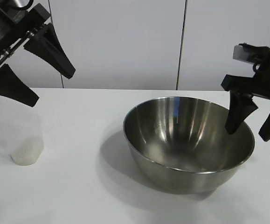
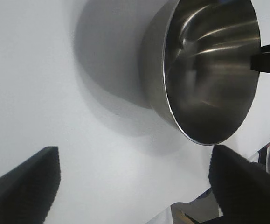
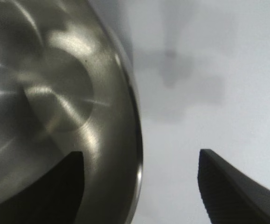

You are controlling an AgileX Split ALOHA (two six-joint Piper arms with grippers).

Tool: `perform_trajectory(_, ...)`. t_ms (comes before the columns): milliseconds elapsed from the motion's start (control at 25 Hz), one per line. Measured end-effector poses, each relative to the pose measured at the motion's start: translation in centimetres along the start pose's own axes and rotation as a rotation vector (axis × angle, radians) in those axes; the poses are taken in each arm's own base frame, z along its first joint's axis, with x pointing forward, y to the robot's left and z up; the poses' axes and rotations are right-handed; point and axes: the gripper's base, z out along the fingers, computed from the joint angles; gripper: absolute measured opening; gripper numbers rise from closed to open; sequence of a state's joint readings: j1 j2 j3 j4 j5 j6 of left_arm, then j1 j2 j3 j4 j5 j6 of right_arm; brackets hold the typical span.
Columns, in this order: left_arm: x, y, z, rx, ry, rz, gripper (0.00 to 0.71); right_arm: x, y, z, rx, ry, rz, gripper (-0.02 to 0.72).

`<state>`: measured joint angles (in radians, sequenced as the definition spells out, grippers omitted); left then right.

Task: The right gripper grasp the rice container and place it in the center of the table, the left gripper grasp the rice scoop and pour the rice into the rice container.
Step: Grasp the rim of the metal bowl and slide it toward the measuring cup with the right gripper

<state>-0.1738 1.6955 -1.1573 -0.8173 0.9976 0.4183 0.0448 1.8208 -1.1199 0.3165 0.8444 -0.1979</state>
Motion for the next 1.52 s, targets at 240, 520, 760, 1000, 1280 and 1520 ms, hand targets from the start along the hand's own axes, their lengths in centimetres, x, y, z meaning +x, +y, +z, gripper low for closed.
perform_trajectory(240, 0.0, 0.0, 0.0, 0.0, 0.0, 0.0, 0.623, -0.3, -0.1, 3.1, -0.07, 0.047, 0.02, 0.095)
perform_trajectory(520, 0.0, 0.0, 0.0, 0.0, -0.001, 0.0, 0.623, -0.4, 0.0, 2.5, -0.221, 0.031, -0.001, 0.02)
perform_trajectory(760, 0.0, 0.0, 0.0, -0.001, -0.002, 0.0, 0.623, -0.5, 0.2, 1.4, -0.312, 0.009, 0.04, 0.019)
perform_trajectory(1000, 0.0, 0.0, 0.0, -0.001, -0.003, 0.0, 0.623, 0.3, 4.2, 2.4, -0.274, 0.078, -0.009, 0.019)
perform_trajectory(1280, 0.0, 0.0, 0.0, -0.001, -0.003, 0.0, 0.623, -1.0, 10.3, 1.5, -0.19, 0.018, -0.1, 0.019)
perform_trajectory(1520, 0.0, 0.0, 0.0, -0.001, -0.003, 0.0, 0.623, -2.9, 12.2, 1.1, -0.03, 0.007, -0.1, 0.019)
